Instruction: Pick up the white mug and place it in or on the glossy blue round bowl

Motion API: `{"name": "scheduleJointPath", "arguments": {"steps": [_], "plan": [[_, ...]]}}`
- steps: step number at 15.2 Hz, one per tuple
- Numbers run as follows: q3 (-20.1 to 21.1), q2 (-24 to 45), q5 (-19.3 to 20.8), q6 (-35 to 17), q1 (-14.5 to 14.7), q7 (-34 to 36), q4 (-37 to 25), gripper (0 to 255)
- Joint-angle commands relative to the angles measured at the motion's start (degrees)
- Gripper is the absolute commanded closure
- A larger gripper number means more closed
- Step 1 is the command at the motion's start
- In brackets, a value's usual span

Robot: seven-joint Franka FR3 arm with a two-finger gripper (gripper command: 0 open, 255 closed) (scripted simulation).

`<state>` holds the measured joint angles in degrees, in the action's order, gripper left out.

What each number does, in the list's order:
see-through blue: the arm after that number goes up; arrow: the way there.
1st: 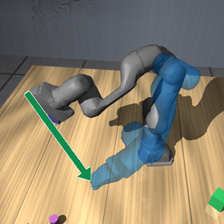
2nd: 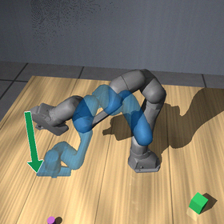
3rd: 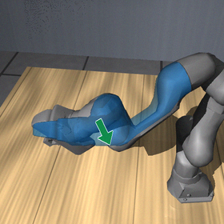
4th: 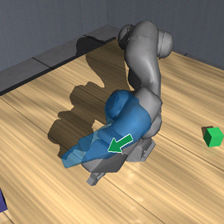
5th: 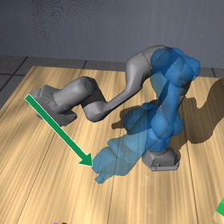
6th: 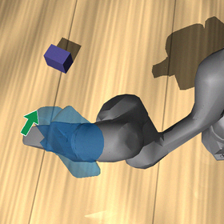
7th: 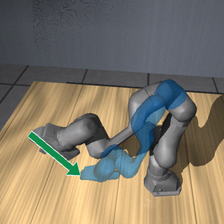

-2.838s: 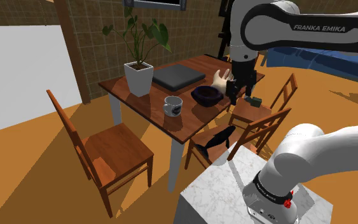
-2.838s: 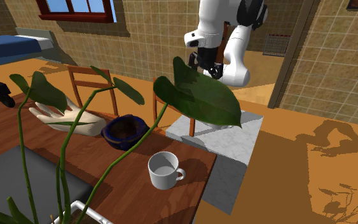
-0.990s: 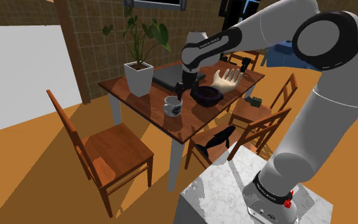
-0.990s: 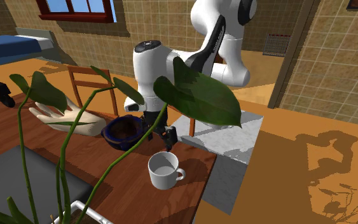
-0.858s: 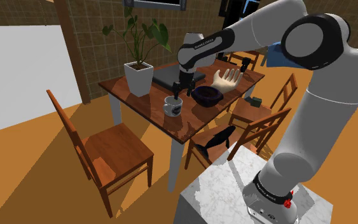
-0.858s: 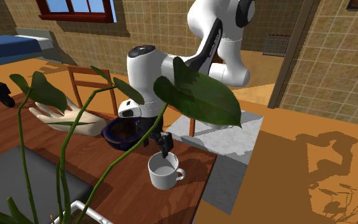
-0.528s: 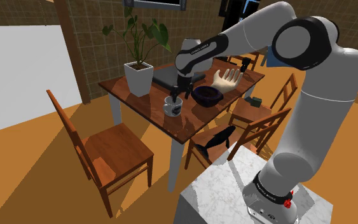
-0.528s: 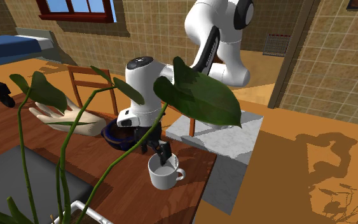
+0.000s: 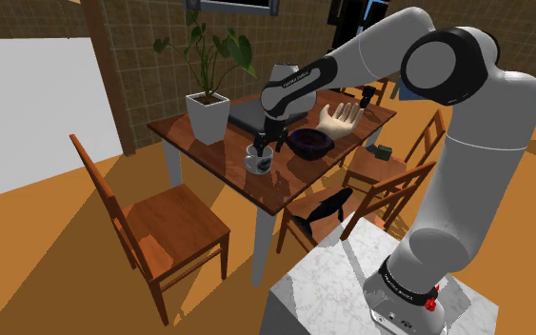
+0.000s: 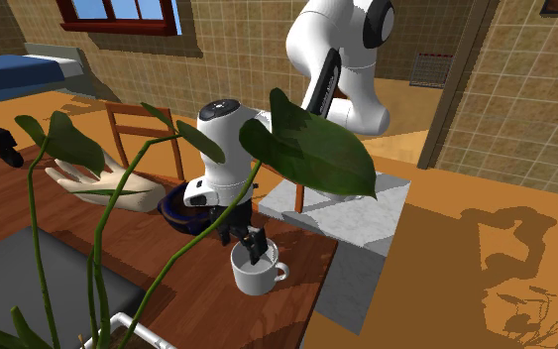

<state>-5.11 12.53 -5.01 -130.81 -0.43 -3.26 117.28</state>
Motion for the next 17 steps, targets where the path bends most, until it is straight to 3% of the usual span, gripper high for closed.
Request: {"name": "scheduleJointPath", "arguments": {"steps": [1, 2, 3, 12, 17], "plan": [[0.00, 0.00, 0.00, -0.02, 0.01, 0.01, 0.01, 0], [0.00, 0.00, 0.00, -0.01, 0.00, 0.00, 0.01, 0], [0.00, 0.00, 0.00, -0.01, 0.00, 0.00, 0.01, 255], [0.00, 0.00, 0.00, -0.02, 0.01, 0.01, 0.01, 255], [-0.11, -2.03, 0.43, 3.42, 0.07, 0.41, -1.41, 255]]}}
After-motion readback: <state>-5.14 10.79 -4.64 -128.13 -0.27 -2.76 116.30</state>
